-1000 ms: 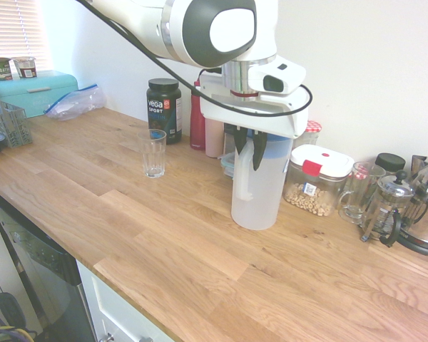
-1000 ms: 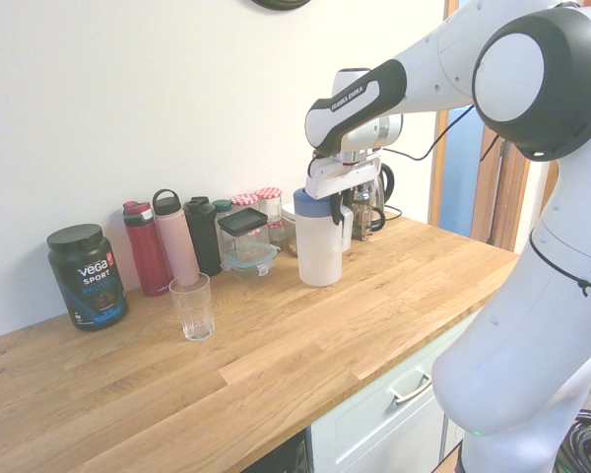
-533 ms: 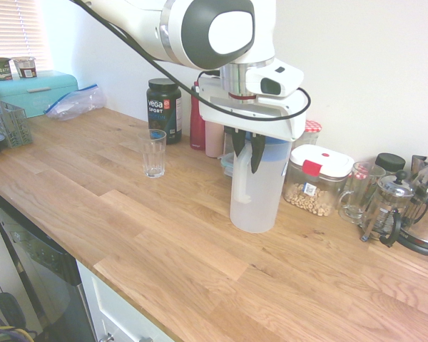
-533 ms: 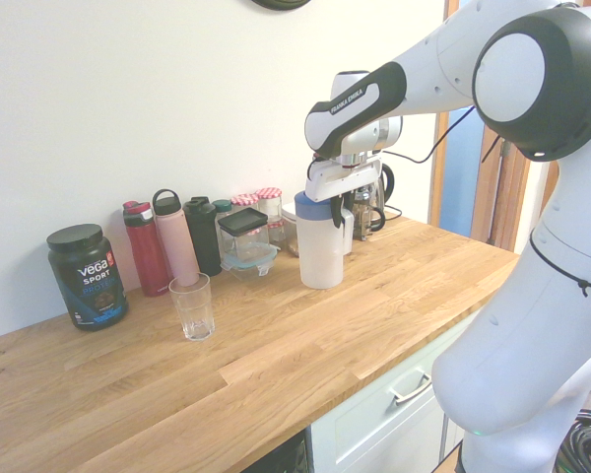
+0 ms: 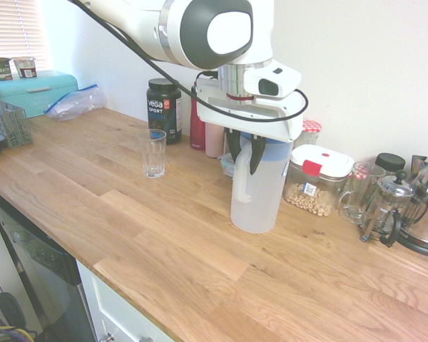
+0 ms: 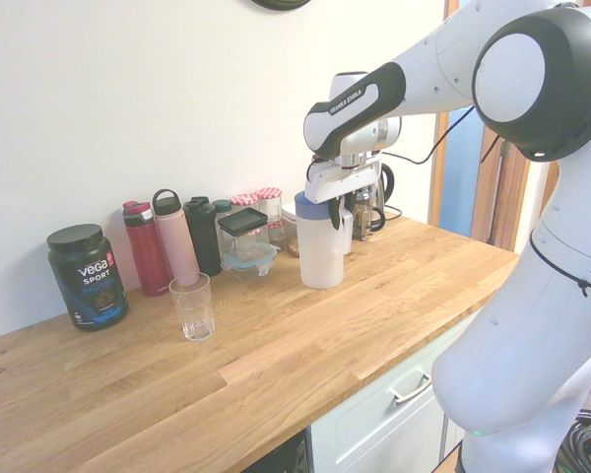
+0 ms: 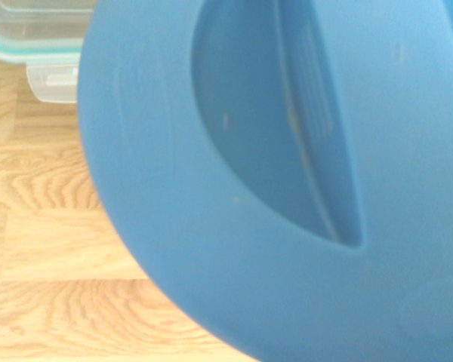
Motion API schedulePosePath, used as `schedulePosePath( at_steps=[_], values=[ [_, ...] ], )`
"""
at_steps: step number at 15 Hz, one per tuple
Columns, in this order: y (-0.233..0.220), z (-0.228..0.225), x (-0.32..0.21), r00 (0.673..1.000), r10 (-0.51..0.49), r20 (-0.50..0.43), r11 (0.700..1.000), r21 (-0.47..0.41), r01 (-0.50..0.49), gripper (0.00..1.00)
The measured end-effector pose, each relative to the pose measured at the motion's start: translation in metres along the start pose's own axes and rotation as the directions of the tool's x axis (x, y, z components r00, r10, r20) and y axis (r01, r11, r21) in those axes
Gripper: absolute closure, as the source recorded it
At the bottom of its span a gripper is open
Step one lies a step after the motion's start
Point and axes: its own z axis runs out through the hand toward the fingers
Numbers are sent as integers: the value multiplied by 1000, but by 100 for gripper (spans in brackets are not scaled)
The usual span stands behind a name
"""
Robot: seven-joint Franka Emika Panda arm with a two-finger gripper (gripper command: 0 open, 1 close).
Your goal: Pour me some water
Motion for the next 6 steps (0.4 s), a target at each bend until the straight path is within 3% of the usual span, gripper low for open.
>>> schedulePosePath(
  at_steps=[6],
  values=[
    [9, -53, -22, 1000, 20, 8, 999, -25, -20, 0]
  ],
)
